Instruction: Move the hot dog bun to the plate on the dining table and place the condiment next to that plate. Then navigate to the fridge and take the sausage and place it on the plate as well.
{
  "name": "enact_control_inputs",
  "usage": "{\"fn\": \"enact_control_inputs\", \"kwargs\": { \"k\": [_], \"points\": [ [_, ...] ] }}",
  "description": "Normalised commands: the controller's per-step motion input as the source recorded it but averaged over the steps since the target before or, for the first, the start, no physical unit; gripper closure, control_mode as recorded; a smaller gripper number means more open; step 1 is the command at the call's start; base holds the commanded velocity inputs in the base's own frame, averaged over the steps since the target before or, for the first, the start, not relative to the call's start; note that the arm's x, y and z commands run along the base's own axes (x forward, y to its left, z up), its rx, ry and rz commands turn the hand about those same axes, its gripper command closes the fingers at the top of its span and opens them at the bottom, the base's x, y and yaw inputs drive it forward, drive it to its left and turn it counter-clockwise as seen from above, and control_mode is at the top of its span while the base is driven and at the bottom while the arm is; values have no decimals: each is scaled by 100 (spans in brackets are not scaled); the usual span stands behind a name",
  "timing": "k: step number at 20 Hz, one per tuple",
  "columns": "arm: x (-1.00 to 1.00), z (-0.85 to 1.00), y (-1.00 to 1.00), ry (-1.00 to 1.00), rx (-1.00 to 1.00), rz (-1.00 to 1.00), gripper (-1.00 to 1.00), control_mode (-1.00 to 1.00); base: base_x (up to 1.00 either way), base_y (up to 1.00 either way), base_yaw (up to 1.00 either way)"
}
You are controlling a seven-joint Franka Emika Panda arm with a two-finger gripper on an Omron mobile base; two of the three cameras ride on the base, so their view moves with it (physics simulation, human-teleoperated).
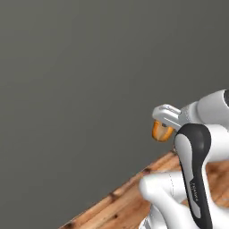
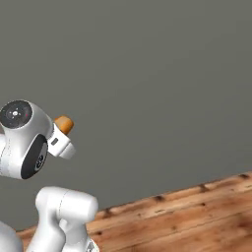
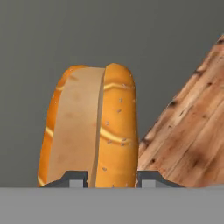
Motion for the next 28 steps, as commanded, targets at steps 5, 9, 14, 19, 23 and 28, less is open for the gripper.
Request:
{"fn": "enact_control_inputs", "kwargs": {
  "k": [5, 9, 14, 19, 23, 28],
  "points": [
    [0, 0, 0, 0, 0, 0, 100, 100, -8, 0, -100],
    [0, 0, 0, 0, 0, 0, 100, 100, -2, 0, -100],
    [0, 0, 0, 0, 0, 0, 100, 100, 2, 5, -93],
    [0, 0, 0, 0, 0, 0, 100, 100, 42, 38, -62],
    [0, 0, 0, 0, 0, 0, 100, 100, 29, 0, -45],
    [0, 0, 0, 0, 0, 0, 100, 100, 14, -13, -41]
  ]
}}
